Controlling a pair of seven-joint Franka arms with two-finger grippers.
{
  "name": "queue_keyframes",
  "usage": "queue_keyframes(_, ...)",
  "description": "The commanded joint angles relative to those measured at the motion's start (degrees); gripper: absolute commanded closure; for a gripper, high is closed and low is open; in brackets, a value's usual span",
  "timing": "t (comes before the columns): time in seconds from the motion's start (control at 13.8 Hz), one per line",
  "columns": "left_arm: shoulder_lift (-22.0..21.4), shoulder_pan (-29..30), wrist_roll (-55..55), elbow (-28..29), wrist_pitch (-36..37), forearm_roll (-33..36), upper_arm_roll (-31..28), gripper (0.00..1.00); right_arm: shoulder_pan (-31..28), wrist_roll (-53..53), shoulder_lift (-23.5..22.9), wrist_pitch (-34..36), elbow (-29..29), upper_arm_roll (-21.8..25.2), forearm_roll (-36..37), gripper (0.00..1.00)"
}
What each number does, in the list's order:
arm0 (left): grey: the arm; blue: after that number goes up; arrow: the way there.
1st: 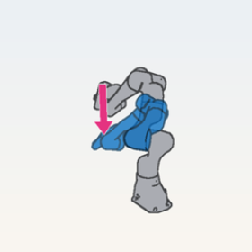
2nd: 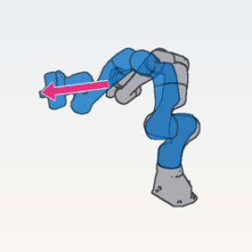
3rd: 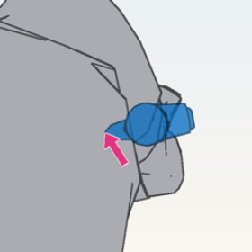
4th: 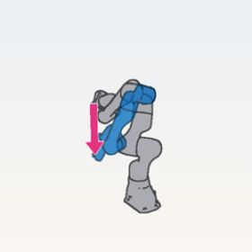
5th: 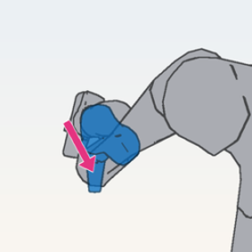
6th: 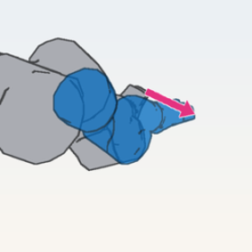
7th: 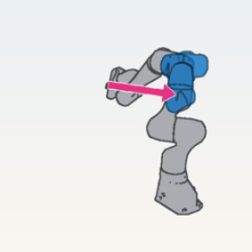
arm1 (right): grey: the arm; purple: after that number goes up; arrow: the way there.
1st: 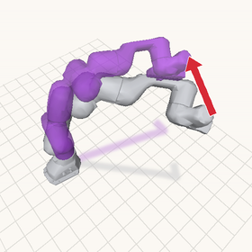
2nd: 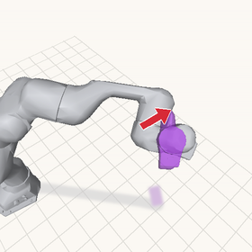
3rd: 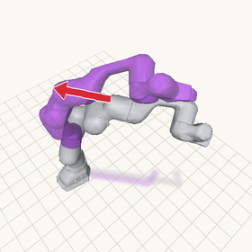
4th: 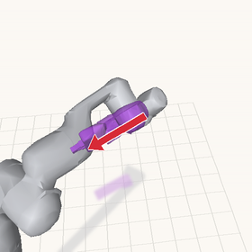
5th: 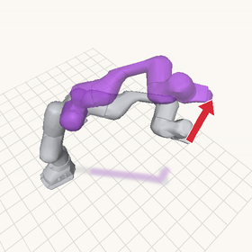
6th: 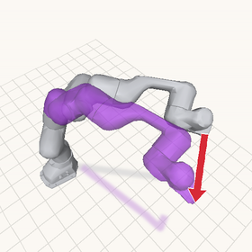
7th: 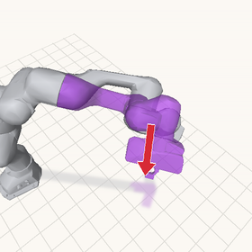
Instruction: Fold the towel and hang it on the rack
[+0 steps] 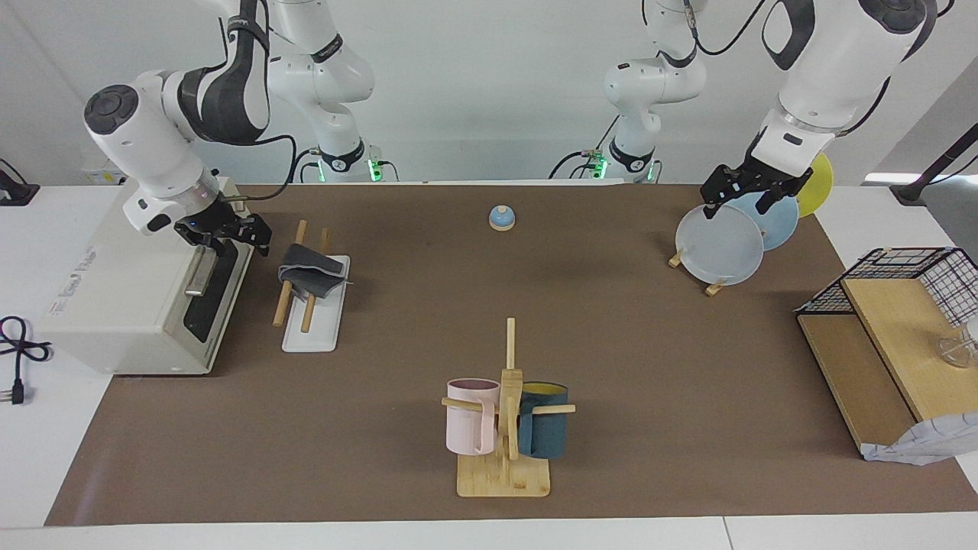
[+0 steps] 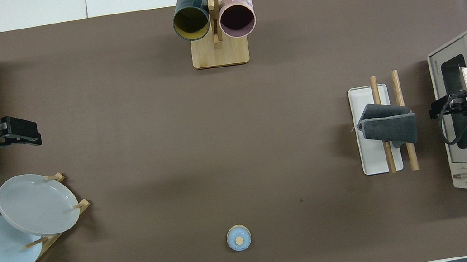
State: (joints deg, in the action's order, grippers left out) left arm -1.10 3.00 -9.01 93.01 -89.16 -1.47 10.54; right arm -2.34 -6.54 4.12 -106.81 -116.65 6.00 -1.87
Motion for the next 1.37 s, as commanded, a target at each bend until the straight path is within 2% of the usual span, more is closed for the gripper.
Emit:
queue_keyframes(0.0, -1.3, -0.7, 1.0, 1.3, -1.1, -0.5, -0.9, 0.0, -0.1, 1.3, -2.2, 9.1, 9.5, -2.3, 1.0, 0.0)
queue_keyframes(0.14, -1.2, -0.5, 1.1, 1.2, -0.8, 0.5, -0.9, 0.0, -0.1, 1.3, -4.6, 18.4, 19.7, -2.3, 1.2, 0.0)
queue_keyframes(0.29, -1.3, -0.7, 1.1, 1.2, -0.8, 2.6, -0.5, 0.0, -0.2, 1.3, -5.0, 22.6, 24.3, -2.3, 2.8, 0.0)
queue_keyframes(0.72, -1.6, -0.1, 1.0, 1.6, -1.1, 2.5, -0.5, 0.0, -0.2, 2.1, -4.0, 24.3, 25.6, -2.4, 4.6, 0.0)
queue_keyframes(0.94, -2.0, -0.2, 0.8, 1.8, -0.4, 2.5, -0.5, 0.0, -0.7, 2.3, -3.4, 24.4, 24.0, -2.5, 4.2, 0.0)
queue_keyframes(1.3, -2.1, -0.1, 0.7, 1.9, -0.4, 2.5, -0.6, 0.0, -0.4, 2.4, -6.1, 23.6, 25.9, -3.5, 5.0, 0.0)
